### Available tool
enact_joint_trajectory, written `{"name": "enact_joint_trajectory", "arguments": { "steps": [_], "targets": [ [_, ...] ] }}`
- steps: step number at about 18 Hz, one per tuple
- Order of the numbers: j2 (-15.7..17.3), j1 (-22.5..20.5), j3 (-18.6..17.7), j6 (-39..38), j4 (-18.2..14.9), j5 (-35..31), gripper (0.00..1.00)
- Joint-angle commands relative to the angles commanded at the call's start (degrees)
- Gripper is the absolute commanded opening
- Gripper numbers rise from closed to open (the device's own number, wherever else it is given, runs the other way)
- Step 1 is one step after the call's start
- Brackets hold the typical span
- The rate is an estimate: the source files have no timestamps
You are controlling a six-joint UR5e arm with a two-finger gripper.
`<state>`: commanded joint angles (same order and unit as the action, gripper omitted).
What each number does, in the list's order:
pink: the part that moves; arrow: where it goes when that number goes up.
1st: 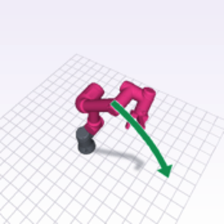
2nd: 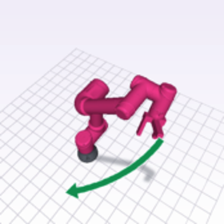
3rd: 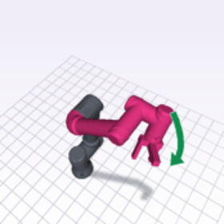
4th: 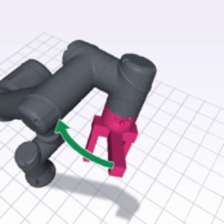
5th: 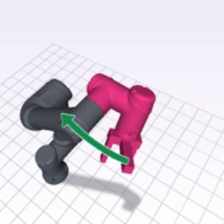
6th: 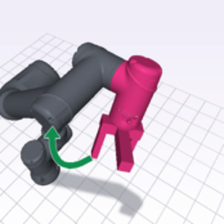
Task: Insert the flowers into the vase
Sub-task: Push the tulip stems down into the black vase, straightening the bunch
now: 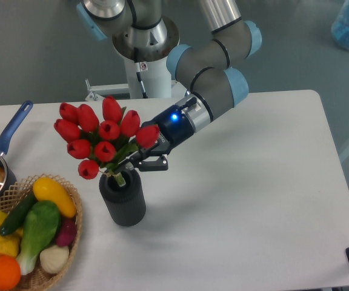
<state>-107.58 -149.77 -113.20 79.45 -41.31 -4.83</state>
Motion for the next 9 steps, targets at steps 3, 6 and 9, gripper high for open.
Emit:
{"name": "enact_joint_trajectory", "arguments": {
  "steps": [3, 6, 9],
  "targets": [
    [-0.7, 0.0, -0.3, 1.8, -0.1, 0.0, 0.22],
    [-0.9, 0.3, -0.4, 1.8, -0.1, 0.0, 0.22],
    [-0.9, 0.3, -0.8, 1.8, -0.1, 0.0, 0.22]
  ]
}}
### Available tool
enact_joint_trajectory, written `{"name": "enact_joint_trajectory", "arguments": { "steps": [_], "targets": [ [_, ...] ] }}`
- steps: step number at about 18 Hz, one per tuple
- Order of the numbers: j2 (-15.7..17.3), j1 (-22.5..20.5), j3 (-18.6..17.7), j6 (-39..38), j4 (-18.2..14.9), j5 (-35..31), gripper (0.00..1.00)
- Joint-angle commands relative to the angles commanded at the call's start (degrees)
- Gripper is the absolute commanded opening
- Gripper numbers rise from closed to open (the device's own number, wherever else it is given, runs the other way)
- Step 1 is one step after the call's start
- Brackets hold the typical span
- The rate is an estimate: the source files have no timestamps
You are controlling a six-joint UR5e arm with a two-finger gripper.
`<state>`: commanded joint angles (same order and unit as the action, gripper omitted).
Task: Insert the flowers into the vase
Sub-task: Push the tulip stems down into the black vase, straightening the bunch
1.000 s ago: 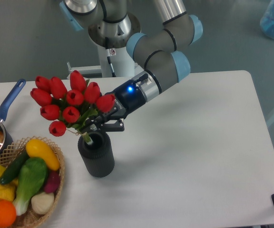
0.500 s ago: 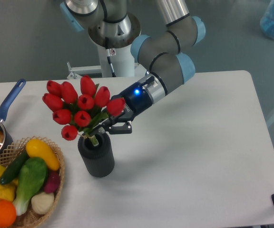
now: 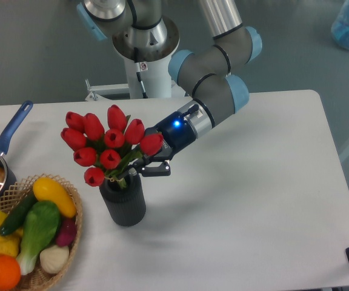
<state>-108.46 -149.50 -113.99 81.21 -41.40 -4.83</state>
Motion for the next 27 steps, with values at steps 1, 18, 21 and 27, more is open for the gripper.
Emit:
{"name": "enact_joint_trajectory", "arguments": {
  "steps": [1, 18, 21, 27],
  "targets": [
    [-0.1, 0.0, -0.1, 0.1, 0.0, 0.0, 0.22],
    [-1.1, 0.3, -2.2, 3.1, 0.1, 0.0, 0.25],
    [-1.2, 0.2, -2.4, 3.3, 0.0, 0.0, 0.25],
    [-1.3, 0.1, -2.5, 4.7, 0.0, 0.0, 0.31]
  ]
}}
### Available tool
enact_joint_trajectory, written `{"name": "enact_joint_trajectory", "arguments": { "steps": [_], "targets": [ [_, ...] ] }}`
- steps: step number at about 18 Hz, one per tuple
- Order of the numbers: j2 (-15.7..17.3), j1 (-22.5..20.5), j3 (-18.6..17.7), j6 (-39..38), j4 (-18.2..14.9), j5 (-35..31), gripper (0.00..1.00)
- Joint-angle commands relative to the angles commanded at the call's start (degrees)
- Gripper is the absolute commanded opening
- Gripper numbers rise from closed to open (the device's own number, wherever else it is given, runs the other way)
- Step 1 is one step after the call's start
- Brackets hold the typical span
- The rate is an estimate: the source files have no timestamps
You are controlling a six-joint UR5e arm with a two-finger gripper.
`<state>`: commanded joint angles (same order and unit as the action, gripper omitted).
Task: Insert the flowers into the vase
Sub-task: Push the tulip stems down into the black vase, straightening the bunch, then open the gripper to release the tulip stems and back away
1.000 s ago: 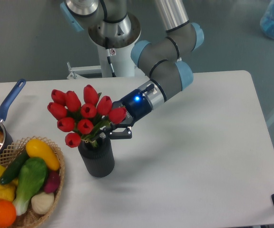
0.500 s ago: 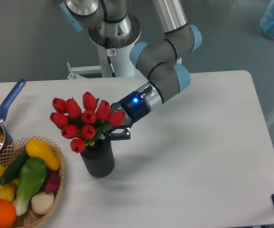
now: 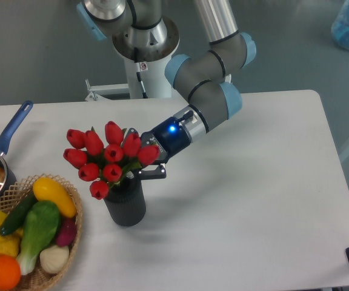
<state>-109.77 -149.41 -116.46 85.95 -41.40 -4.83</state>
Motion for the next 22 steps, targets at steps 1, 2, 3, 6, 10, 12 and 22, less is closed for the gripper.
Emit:
{"name": "enact_joint_trajectory", "arguments": {
  "steps": [1, 2, 3, 6, 10, 12, 22],
  "targets": [
    [-0.3, -0.1, -0.1, 0.3, 0.0, 0.0, 0.32],
    [-0.4, -0.2, -0.1, 0.3, 0.0, 0.0, 0.35],
    [-0.4, -0.2, -0.1, 0.4, 0.1, 0.0, 0.37],
    [-0.4, -0.2, -0.1, 0.4, 0.1, 0.0, 0.43],
    [-0.4, -0.5, 0.1, 1.6, 0.0, 0.0, 0.69],
    [-0.4, -0.6, 0.3, 2.4, 0.0, 0.0, 1.0],
    [0.1, -3.0, -0.1, 1.7, -0.3, -0.9, 1.0]
  ]
}}
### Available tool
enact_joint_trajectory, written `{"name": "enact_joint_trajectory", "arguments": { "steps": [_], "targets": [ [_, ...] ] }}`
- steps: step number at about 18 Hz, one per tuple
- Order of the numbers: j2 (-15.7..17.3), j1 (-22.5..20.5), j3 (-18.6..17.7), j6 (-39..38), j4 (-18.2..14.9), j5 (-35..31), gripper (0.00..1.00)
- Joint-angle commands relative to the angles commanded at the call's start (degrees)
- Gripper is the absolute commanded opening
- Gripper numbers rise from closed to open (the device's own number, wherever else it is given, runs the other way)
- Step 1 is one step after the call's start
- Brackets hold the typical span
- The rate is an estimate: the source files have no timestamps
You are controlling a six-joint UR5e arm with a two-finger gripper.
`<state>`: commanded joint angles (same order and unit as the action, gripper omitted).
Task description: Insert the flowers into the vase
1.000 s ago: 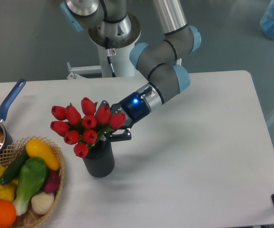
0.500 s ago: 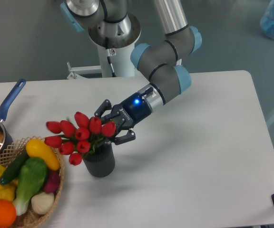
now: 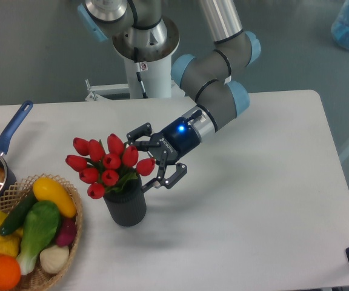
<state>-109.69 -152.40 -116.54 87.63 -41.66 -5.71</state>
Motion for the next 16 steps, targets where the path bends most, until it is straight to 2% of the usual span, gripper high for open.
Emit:
{"name": "enact_joint_trajectory", "arguments": {
  "steps": [2, 4, 6, 10, 13, 16],
  "targets": [
    [0.3, -0.9, 0.5, -0.1, -0.1, -2.4, 1.0],
    [0.8, -3.3, 1.3, -2.2, -0.1, -9.0, 1.0],
    [1.1, -5.6, 2.2, -4.0, -0.1, -12.1, 1.0],
    [4.5, -11.1, 4.1, -7.1, -0.1, -15.6, 1.0],
    [5.2, -13.5, 7.6, -8.4, -0.1, -23.4, 1.0],
    [6.9, -16.4, 8.7, -7.8, 0.0, -31.1, 1.0]
  ]
}}
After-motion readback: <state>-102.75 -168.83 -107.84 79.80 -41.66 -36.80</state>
